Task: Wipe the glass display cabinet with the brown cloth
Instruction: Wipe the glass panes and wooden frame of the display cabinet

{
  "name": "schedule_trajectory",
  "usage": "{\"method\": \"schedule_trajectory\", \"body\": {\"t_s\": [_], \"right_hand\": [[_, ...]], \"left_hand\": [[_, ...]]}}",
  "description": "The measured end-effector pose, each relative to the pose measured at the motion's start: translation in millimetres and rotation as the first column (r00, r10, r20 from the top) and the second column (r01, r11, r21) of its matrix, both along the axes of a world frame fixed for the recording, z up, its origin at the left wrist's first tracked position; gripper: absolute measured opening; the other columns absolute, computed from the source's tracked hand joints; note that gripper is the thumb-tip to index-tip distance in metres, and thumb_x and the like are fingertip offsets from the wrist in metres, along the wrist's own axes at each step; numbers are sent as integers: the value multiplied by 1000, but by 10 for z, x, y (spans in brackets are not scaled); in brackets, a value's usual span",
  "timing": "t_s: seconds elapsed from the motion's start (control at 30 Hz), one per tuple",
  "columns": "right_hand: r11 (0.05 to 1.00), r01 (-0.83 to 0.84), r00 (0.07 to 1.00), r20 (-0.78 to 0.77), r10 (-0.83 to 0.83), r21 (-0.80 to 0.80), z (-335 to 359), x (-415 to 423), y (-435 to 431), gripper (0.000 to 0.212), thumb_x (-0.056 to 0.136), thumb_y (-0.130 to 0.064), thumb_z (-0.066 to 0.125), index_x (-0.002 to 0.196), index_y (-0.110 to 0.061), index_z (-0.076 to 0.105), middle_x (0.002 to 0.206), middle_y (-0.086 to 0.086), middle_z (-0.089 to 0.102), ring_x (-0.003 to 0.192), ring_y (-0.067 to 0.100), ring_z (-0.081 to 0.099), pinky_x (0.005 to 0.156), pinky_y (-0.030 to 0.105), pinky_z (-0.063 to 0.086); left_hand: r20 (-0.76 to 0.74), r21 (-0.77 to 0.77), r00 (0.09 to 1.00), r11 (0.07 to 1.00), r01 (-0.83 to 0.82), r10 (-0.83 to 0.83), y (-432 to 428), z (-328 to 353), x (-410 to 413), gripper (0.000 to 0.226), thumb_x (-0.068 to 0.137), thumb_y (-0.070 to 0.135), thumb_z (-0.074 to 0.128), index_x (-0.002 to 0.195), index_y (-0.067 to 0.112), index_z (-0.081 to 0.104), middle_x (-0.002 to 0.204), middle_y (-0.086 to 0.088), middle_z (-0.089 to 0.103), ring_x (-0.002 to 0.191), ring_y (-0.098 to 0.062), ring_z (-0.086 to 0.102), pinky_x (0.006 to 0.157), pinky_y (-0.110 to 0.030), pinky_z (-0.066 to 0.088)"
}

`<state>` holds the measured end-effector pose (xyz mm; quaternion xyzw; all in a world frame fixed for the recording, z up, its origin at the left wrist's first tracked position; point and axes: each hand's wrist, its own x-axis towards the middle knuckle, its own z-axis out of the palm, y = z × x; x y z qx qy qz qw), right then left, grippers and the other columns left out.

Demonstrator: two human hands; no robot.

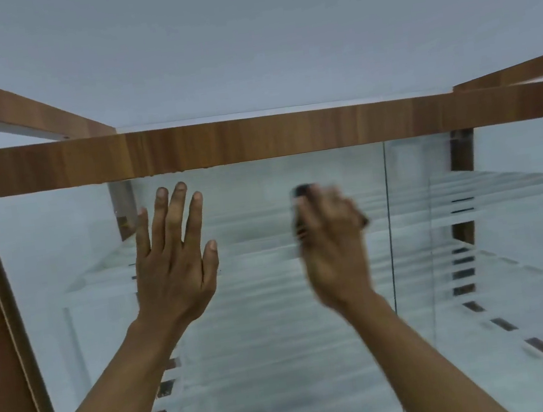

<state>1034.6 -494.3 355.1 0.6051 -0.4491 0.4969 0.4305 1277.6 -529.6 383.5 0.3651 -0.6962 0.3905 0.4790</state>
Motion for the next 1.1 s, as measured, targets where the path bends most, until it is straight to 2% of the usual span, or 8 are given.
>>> {"method": "schedule_trajectory", "body": {"t_s": [0.13,0.3,0.5,0.67,0.73,0.87,1.03,1.1], "right_hand": [[987,107,823,567,-23,-116,259,-199,21,58,101,-17,47,153,-9,23,160,19,24,149,41,20,116,63,26],[999,-42,942,-333,50,31,132,587,-73,60,100,-25,57,155,-23,33,165,6,23,155,29,17,124,53,19],[987,76,903,430,-9,-140,425,-313,38,57,97,-16,56,149,-15,33,158,16,31,148,38,24,116,62,26],[998,-56,953,-297,65,39,-51,504,-5,58,99,-22,56,153,-22,37,163,8,29,155,30,17,125,52,16],[999,-8,971,-238,0,-34,-262,54,9,58,99,-22,56,153,-24,36,163,8,30,154,31,18,123,55,19],[981,120,902,430,-42,-154,-217,-665,89,53,101,-25,42,151,-18,29,160,15,28,151,39,19,119,59,24],[997,-56,971,-235,44,-44,-1431,454,-77,58,99,-24,44,156,-21,31,166,7,23,156,28,11,127,48,8],[996,-13,997,-81,6,-87,-1966,104,-52,60,97,-21,43,156,-22,31,165,5,24,156,28,12,126,51,10]], "left_hand": [[-26,16,999,1000,-27,27,40,-140,-197,65,100,35,35,158,8,21,167,-16,13,156,-34,9,125,-60,8],[-53,-5,999,1000,-3,3,13,-316,-81,62,99,29,37,157,9,24,167,-14,17,156,-32,12,126,-54,10],[-48,-29,997,998,-58,57,-12,-353,-86,60,101,31,29,157,9,26,165,-16,20,154,-34,16,126,-54,11],[-26,-44,998,998,-50,49,-24,-362,-52,64,100,32,35,158,8,21,167,-15,14,156,-33,10,126,-53,7],[-26,-52,998,997,-55,54,-32,-497,-65,66,101,36,34,159,10,18,168,-14,11,156,-32,8,126,-54,6],[-14,-59,998,997,-56,56,-27,-1017,-144,65,100,39,31,159,15,17,168,-12,11,157,-30,7,125,-58,9],[-76,-71,996,997,36,-42,-4,-1841,-322,66,95,29,34,158,15,22,168,-11,15,157,-29,8,124,-59,11],[-49,-71,997,996,54,-57,24,-2285,-349,68,92,26,36,158,14,24,167,-11,16,156,-29,8,124,-59,11]]}}
